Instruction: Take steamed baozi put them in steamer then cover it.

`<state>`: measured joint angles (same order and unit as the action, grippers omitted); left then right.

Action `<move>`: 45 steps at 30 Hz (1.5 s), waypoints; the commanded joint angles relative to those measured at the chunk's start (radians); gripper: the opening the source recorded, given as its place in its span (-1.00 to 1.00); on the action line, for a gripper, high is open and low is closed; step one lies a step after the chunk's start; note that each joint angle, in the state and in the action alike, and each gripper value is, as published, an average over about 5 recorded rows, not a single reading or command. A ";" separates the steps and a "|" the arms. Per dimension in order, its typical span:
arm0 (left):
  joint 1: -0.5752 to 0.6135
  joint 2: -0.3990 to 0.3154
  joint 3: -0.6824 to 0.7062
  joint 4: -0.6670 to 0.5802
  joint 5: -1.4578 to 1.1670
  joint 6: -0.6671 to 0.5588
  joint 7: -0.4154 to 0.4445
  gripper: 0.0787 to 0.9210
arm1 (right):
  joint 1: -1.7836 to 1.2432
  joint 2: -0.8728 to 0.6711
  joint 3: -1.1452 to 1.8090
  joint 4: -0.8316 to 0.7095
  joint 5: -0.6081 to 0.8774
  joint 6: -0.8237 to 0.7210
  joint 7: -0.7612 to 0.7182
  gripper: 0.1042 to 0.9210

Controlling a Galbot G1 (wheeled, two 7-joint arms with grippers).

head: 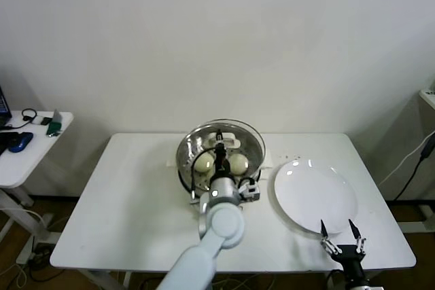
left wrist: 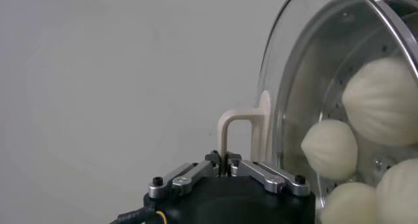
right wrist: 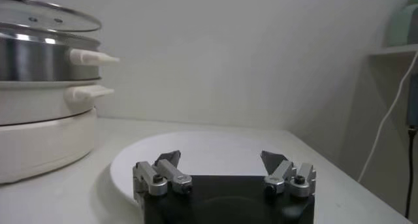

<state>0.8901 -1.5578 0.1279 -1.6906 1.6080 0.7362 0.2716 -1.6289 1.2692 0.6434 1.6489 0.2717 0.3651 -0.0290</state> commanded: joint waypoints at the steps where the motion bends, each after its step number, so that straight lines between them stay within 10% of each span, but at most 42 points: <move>1: -0.009 -0.003 0.005 0.037 0.038 0.031 0.032 -0.85 | 0.000 0.000 0.002 -0.004 -0.001 0.002 -0.003 0.76; 34: 0.001 0.015 -0.005 0.033 -0.061 0.036 -0.023 -0.85 | -0.001 0.011 0.001 -0.001 -0.009 0.007 -0.007 0.76; 45: 0.046 0.137 0.013 -0.150 -0.155 0.043 0.013 -0.20 | 0.004 0.006 0.004 0.000 -0.007 -0.008 -0.004 0.76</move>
<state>0.9065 -1.5095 0.1376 -1.7043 1.5238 0.7362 0.2712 -1.6268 1.2763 0.6464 1.6485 0.2644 0.3631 -0.0352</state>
